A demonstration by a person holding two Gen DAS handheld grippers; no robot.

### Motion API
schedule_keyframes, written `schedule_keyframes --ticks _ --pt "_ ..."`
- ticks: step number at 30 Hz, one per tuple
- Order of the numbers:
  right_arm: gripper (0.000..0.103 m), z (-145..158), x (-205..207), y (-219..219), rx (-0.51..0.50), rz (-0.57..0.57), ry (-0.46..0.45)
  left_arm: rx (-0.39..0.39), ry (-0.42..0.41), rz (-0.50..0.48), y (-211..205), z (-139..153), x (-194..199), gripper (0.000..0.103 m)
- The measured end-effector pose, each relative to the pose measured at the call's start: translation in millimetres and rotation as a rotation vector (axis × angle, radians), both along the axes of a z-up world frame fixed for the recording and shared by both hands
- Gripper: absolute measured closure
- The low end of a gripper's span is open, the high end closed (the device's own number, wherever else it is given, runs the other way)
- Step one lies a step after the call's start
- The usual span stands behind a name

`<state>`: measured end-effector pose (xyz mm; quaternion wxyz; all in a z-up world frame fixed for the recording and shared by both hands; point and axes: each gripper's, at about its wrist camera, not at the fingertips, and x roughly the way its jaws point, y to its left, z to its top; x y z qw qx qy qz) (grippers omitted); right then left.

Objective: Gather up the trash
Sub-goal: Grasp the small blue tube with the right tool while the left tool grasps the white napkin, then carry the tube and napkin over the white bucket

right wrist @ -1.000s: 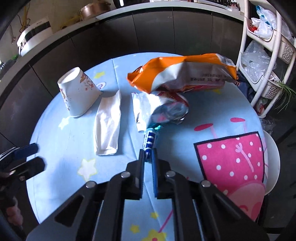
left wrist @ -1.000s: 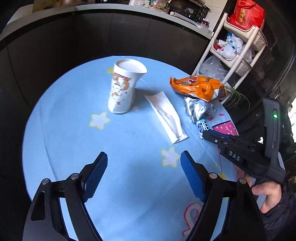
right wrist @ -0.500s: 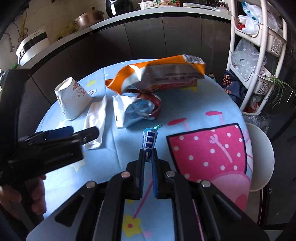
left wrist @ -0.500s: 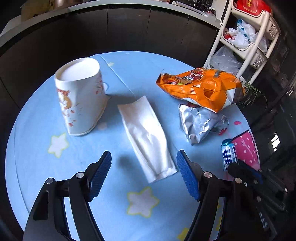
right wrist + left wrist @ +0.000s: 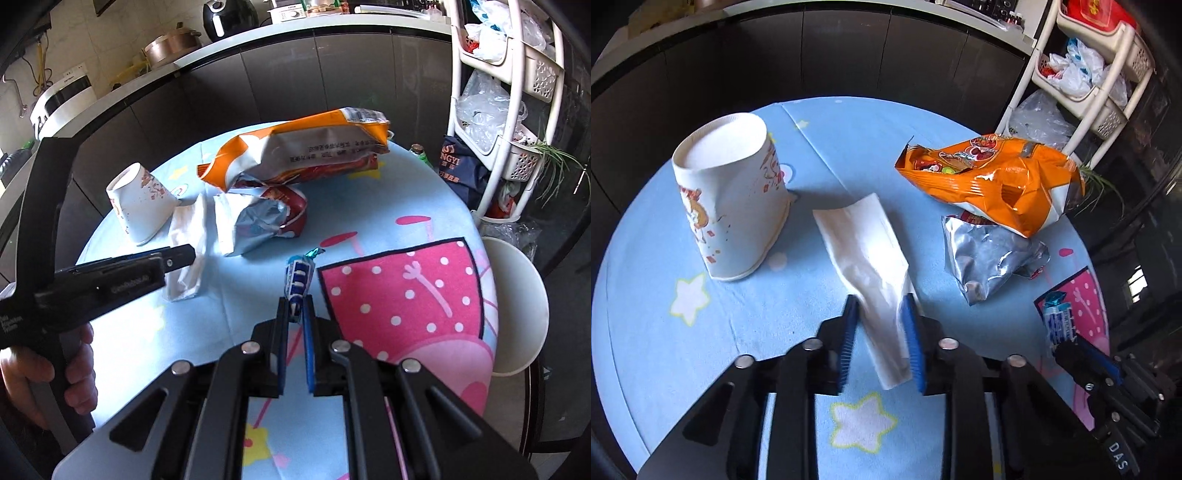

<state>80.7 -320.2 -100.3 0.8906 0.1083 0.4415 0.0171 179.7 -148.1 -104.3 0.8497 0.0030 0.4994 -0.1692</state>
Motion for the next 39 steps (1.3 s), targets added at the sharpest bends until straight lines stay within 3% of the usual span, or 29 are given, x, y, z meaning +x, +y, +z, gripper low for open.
schedule_keyframes --ticks 1,3,11,18,29,39 --pt "0.094 1 0 1 0.002 0.005 0.0 -0.023 0.009 -0.004 4 1 0 0.098" --pt "0.094 2 -1 5 0.004 0.019 -0.004 -0.066 0.027 -0.012 11 2 -1 0.101" --pt "0.094 11 -6 16 0.005 0.038 -0.025 -0.125 0.015 -0.062 21 18 -23 0.102" --pt "0.095 29 -22 2 0.022 0.019 -0.078 -0.169 -0.034 -0.131 15 48 -47 0.102" --pt "0.095 49 -60 -60 0.039 -0.118 -0.15 -0.217 -0.114 -0.293 -47 93 -75 0.102" --pt "0.095 30 -97 -137 0.087 -0.271 -0.153 -0.223 -0.101 -0.421 -119 99 -91 0.102"
